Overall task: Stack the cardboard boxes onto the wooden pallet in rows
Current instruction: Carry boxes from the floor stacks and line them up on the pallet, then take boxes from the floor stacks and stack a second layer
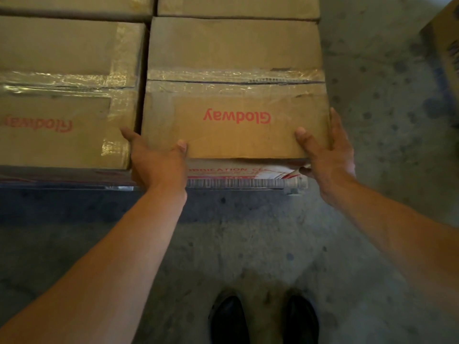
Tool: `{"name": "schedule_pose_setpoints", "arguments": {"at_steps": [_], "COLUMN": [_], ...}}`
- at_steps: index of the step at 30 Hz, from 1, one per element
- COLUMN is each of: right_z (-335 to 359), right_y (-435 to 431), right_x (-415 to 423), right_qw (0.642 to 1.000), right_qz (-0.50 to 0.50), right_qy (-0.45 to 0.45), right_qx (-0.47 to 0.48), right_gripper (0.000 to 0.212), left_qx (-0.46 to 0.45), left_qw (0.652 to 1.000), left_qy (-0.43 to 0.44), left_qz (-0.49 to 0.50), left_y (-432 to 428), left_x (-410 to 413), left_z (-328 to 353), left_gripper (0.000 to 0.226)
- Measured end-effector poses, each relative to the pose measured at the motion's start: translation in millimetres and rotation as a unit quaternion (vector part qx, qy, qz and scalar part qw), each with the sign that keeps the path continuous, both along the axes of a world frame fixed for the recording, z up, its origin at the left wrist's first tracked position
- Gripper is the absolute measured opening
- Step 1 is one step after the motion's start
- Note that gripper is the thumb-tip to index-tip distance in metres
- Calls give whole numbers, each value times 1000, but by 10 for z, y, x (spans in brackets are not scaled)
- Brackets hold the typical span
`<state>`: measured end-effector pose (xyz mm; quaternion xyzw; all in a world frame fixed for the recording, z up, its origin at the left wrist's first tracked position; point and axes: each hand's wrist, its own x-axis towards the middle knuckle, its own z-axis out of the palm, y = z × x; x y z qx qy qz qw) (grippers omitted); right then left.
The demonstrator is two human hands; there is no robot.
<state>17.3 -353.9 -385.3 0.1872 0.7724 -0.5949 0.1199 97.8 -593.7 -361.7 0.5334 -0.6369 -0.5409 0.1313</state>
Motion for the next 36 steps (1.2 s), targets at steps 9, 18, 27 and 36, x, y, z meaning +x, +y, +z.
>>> {"name": "schedule_pose_setpoints", "arguments": {"at_steps": [9,18,27,36], "right_z": [63,1235,4911,7254], "right_y": [62,284,934,1971], "right_x": [-55,-147,-384,-36], "right_qw": [994,946,915,873], "right_qz": [51,131,50,-101], "right_qy": [8,48,194,294], "right_qx": [98,294,351,376], "right_gripper": [85,70,51,46], "left_qx": [-41,-162,-432,-456], "left_qw": [997,955,815,762], "left_qy": [-56,-149,13,173], "left_qz": [-31,-198,-385,-426], "left_y": [8,144,271,1231], "left_x": [-48,227,-597,-1138], "left_z": [0,1081,4608,6931], "left_gripper": [101,56,49,45]}}
